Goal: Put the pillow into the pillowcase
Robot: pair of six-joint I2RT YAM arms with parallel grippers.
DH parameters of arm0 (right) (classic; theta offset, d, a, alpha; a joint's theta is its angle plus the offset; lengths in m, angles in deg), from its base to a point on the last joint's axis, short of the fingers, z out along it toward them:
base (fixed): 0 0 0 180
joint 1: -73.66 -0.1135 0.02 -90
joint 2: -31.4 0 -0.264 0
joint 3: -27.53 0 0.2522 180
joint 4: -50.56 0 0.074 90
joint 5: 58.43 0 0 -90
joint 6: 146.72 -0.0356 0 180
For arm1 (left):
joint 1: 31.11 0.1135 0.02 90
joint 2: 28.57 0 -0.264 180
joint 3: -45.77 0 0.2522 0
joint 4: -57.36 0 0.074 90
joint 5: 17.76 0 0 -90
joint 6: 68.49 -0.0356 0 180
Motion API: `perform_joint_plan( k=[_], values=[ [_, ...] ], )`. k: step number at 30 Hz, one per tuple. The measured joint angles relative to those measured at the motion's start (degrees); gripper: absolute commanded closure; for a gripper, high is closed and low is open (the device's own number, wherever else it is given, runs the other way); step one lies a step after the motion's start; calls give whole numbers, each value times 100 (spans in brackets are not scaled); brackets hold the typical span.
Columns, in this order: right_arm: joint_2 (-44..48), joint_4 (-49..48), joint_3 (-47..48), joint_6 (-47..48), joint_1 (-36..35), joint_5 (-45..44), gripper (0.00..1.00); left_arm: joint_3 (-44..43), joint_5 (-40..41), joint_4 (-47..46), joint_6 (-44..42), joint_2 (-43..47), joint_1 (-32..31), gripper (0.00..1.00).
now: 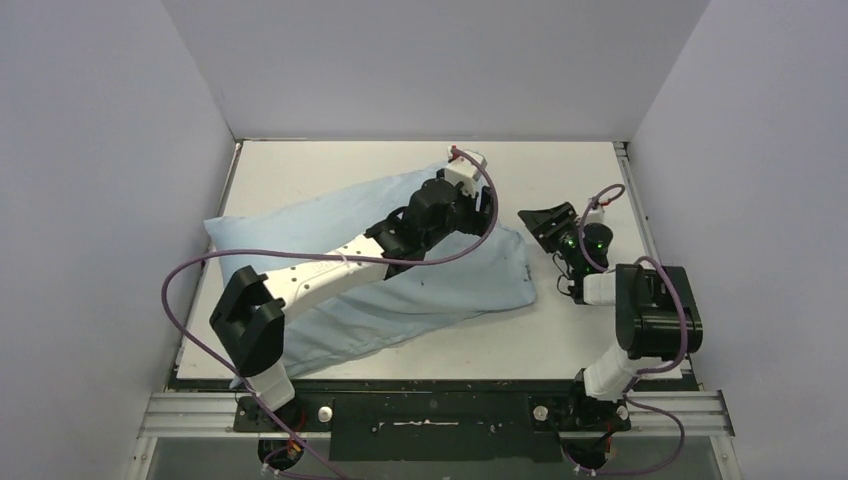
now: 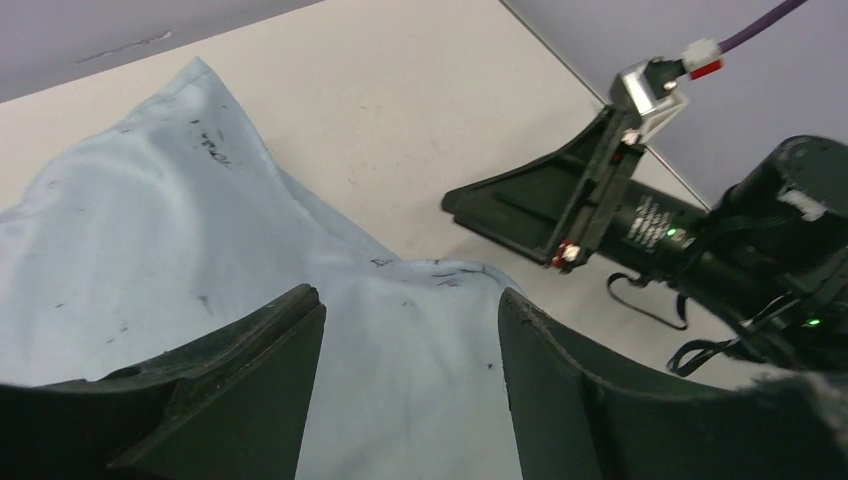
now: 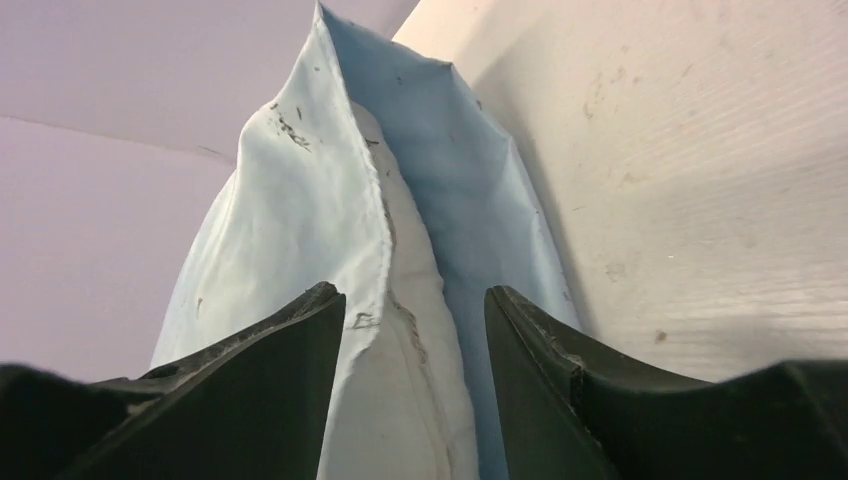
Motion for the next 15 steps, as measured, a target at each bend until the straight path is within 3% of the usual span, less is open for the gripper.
perform_joint_plan(
  k=[7, 15],
  values=[
    [1169, 2046, 365, 1165, 511, 769, 33, 260, 614, 1198, 20, 1158, 192, 37],
    [1388, 4111, 1213, 2538, 354, 1154, 27, 1825, 1930, 2509, 981, 2649, 708, 37]
  ],
)
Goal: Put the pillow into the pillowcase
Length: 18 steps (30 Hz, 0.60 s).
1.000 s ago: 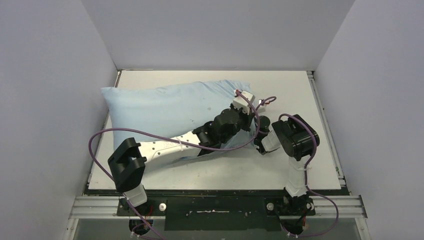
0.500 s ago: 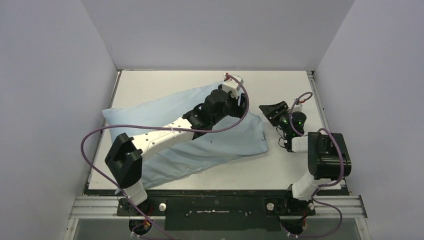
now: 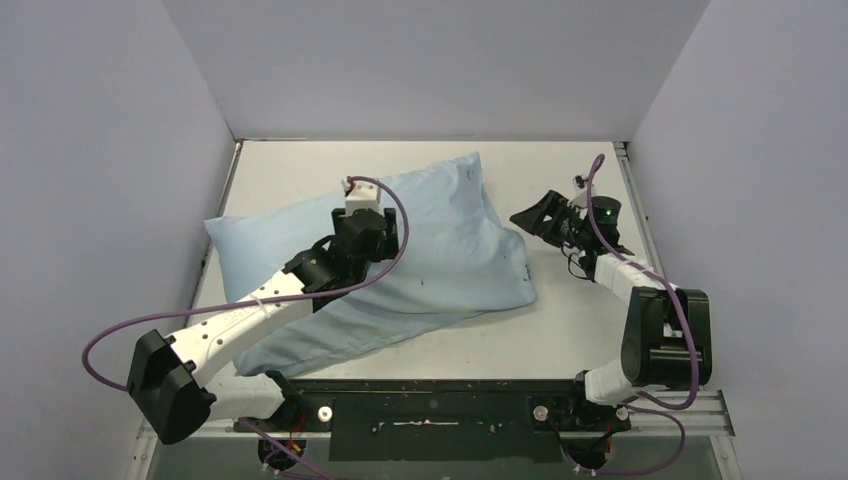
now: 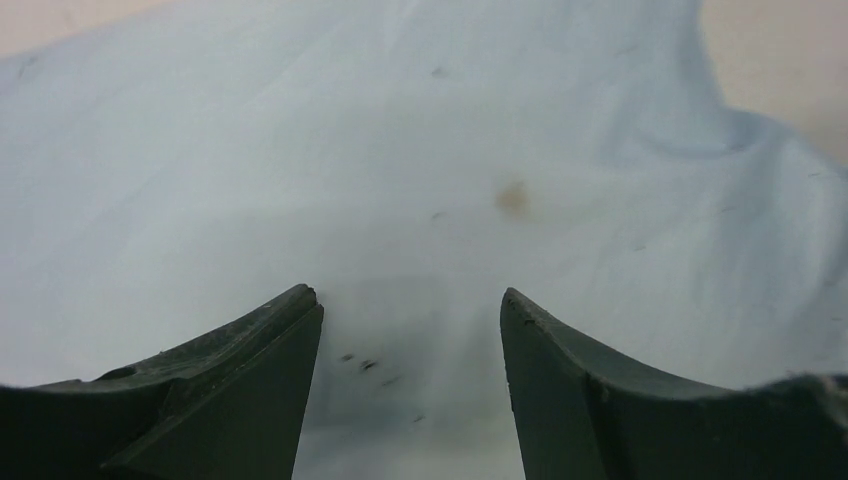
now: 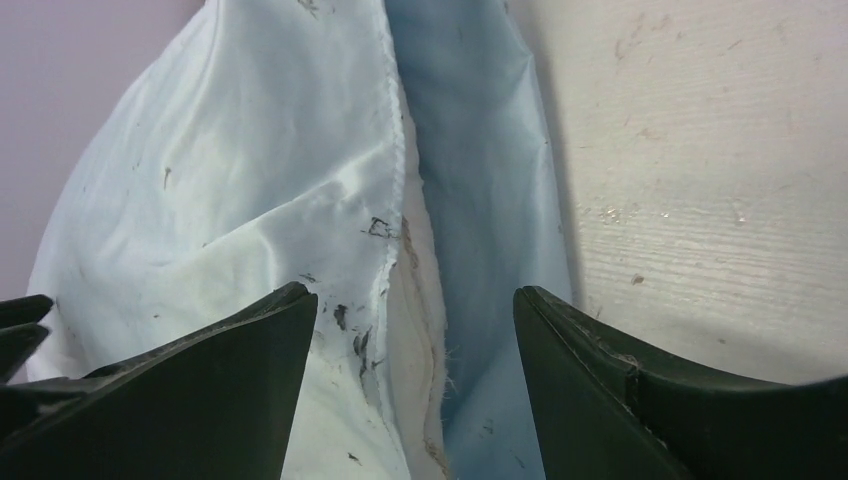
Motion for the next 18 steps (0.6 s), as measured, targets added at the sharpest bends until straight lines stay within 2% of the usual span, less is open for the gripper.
perform_joint_plan(
  k=[4, 5, 7, 11, 12, 18],
  values=[
    [-529, 334, 444, 260, -177, 439, 29, 815, 385, 396, 435, 354, 280, 37],
    [-745, 354, 595, 291, -260, 529, 34, 960, 435, 413, 501, 396, 356, 37],
    [-1084, 343, 767, 295, -428, 647, 52, 1152, 476, 319, 544, 448, 498, 37],
    [-1377, 70, 710, -37, -664, 789, 93, 1346, 356, -160, 522, 446, 942, 37],
    [-1379, -44, 669, -160, -673, 804, 100, 1346, 275, -289, 509, 393, 1102, 37],
    [-1093, -874, 197, -765, -581, 363, 100, 1180, -131, -1198, 44, -258, 1668, 36]
  ],
)
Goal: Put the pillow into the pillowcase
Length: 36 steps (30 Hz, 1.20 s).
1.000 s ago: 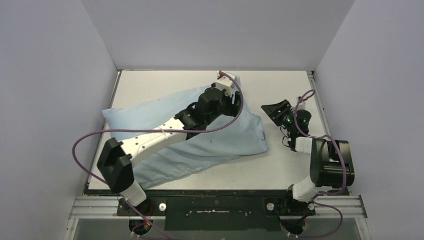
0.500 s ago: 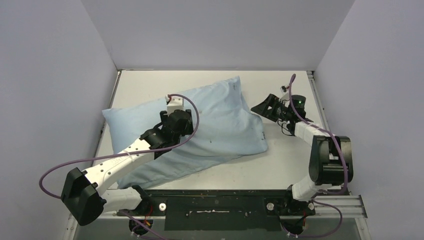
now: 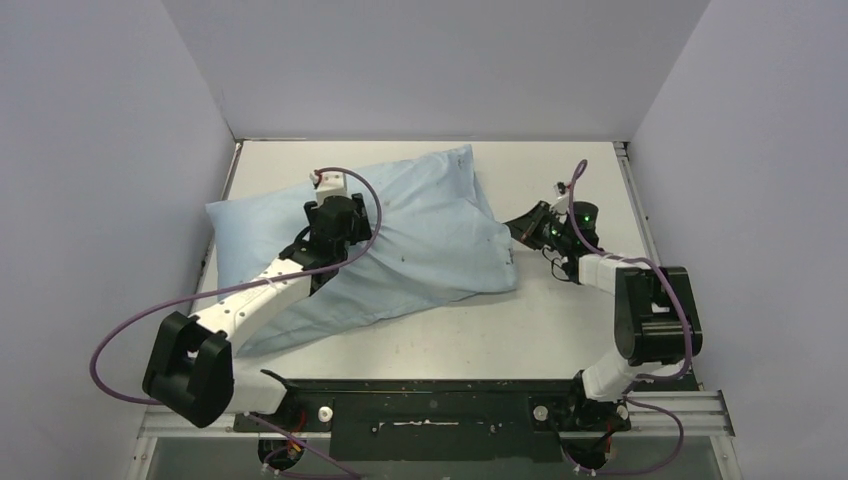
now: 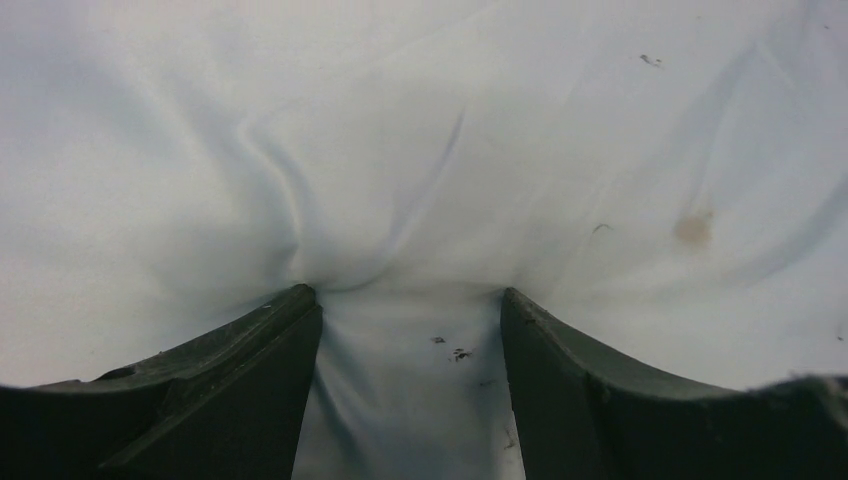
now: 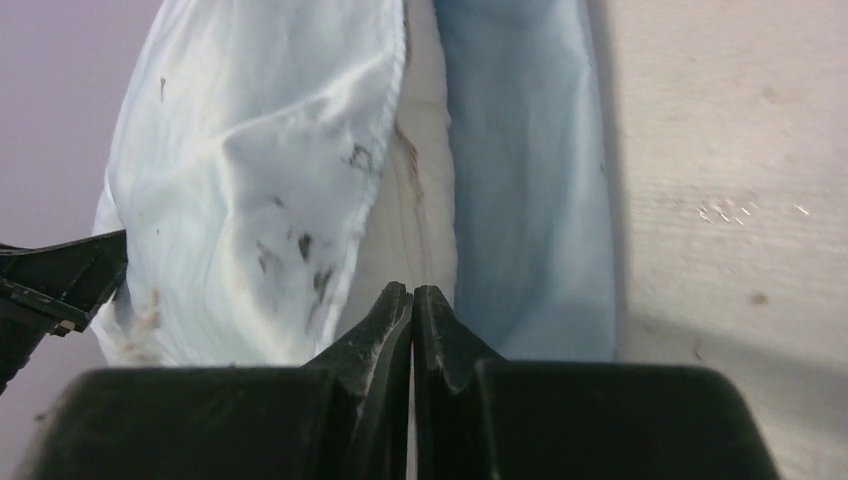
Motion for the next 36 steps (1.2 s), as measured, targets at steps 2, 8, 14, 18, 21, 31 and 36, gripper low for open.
perform_joint_plan(
  k=[2, 8, 14, 18, 21, 31, 36],
  values=[
    [343, -162, -404, -170, 22, -363, 100, -177, -168, -302, -251, -275, 55, 36],
    [1300, -313, -1443, -518, -149, -1480, 100, -984, -918, -614, -634, -933, 131, 36],
    [2385, -87, -2026, -586, -393, -1836, 59, -1261, -1576, -614, -931, -944, 129, 36],
    [3010, 710, -1965, -282, -201, -2026, 37, -1596, -1552, -2, -1064, -942, 131, 35],
    [3213, 1370, -1620, 92, -74, -2133, 30, -1952, -1178, 651, -1003, -903, 138, 34],
    [1923, 1742, -741, 1145, -44, -1248, 32, -1285, 173, 1770, -304, 435, 787, 29],
    [1213, 1777, -748, 1344, -120, -949, 100, -949, 1010, 2006, 236, 448, 1685, 29]
  ],
)
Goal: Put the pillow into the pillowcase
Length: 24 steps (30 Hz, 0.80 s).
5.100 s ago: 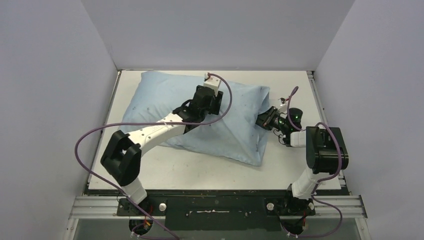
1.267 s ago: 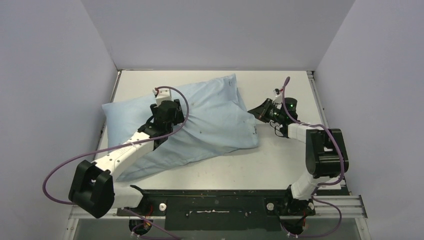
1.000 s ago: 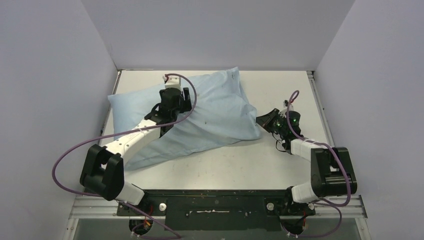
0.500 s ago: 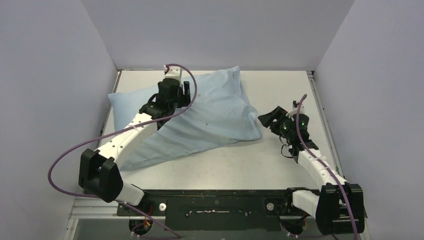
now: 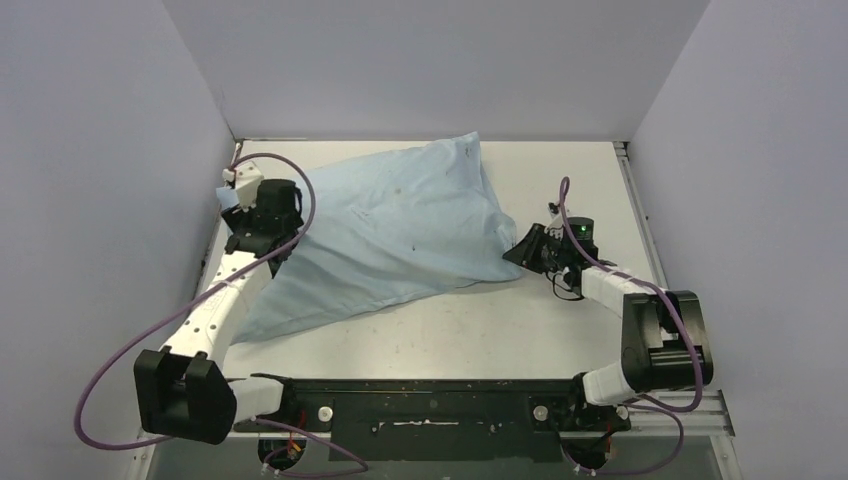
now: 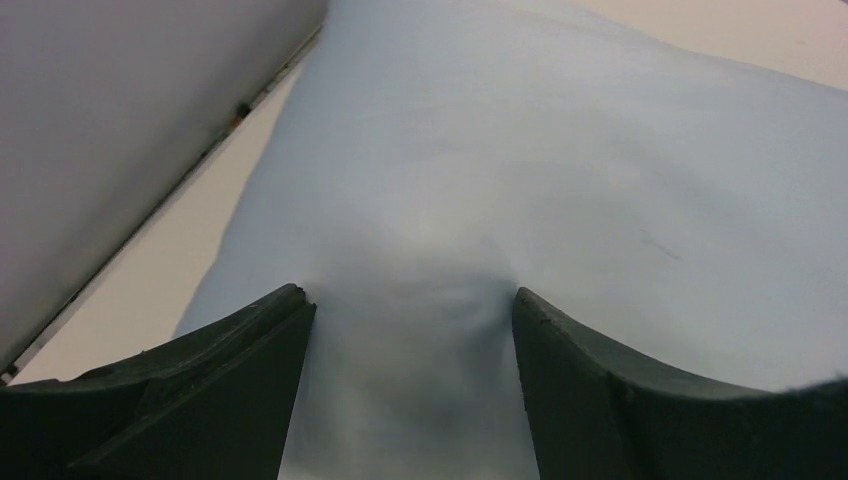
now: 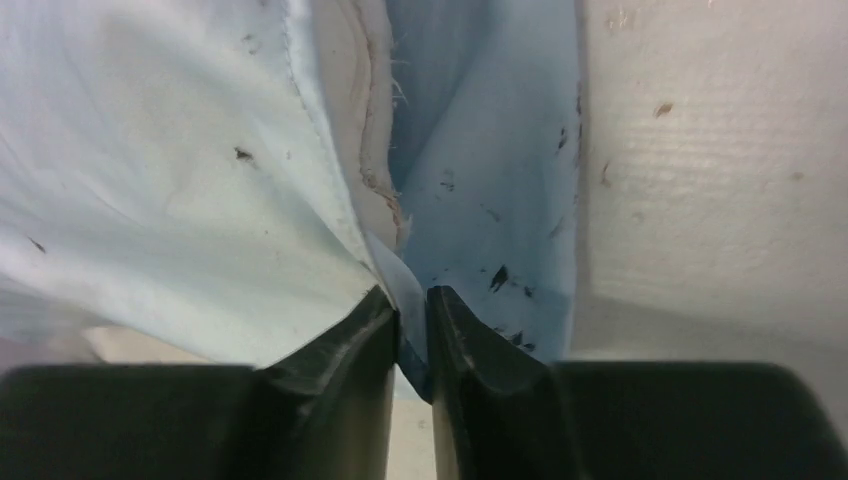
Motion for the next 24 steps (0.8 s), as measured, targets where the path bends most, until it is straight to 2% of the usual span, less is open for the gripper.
perform_joint_plan(
  k=[5, 9, 11, 13, 17, 20, 24],
  values=[
    [114, 452, -17, -186, 76, 98, 100, 146, 251, -136, 328, -511, 638, 29],
    [1543, 1202, -466, -435, 199, -264, 100, -31, 345, -426, 407, -1187, 721, 29],
    [2415, 1255, -931, -592, 199, -389, 100, -299, 354, -481, 407, -1521, 723, 29],
    [2914, 1252, -1403, -734, 184, -424, 100, -601, 254, -560, 398, -1801, 723, 29],
    [2911, 1620, -1956, -914, 179, -581, 100, -732, -223, -793, 348, -1847, 680, 29],
    [2929, 1910, -1923, -918, 190, -809, 86, -732, -507, -872, 234, -1768, 597, 30],
    [3040, 2420, -1506, -935, 225, -1285, 58, -774, -643, -754, 61, -1644, 568, 29]
  ],
)
